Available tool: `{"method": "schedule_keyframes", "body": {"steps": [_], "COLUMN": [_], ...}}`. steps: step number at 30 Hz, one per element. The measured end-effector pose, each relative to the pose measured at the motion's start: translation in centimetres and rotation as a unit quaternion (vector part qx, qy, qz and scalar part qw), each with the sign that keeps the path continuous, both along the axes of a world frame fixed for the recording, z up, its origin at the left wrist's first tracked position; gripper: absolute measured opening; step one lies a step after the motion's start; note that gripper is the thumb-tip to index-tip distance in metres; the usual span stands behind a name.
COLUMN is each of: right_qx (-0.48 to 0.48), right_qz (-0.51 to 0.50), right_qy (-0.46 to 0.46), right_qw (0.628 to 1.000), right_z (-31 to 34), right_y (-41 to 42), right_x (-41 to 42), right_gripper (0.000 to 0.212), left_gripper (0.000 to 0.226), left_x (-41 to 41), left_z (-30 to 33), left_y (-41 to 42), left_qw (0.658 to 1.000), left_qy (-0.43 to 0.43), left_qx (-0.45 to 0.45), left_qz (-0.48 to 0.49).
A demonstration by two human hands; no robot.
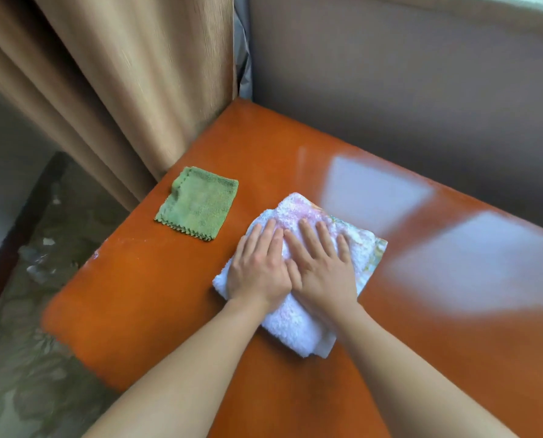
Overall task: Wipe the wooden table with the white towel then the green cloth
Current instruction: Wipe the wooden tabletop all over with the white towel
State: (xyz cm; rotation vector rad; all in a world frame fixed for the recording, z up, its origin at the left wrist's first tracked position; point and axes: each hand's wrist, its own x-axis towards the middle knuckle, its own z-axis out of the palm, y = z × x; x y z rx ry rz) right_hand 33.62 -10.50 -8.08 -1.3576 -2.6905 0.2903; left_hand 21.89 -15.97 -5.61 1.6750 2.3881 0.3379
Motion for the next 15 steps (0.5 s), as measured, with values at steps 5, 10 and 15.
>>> {"method": "schedule_keyframes", "body": {"steps": [5,10,15], "right_qx": [-0.013,-0.042,-0.051], "right_qz": [-0.067,-0.162,-0.19], "right_qy": [-0.013,0.02,0.033], "right_qw": [0.998,0.986,0.98], "right_z": [0.3,0.7,0.5], "right_y": [7.8,12.9,13.8], "right_x": [-3.0,-3.7,-3.7], "right_gripper": [0.056,0.057,0.056], "left_gripper": [0.072,0.076,0.078], "left_x": [-3.5,-4.8,-4.7], "left_z": [-0.4,-0.8,-0.7], "left_y": [9.1,17.0,18.8], "left_qw": [0.998,0.989,0.982], "left_qy": [0.021,0.042,0.047], "left_qx": [0.019,0.031,0.053], "left_qz": [-0.051,-0.136,-0.173]}}
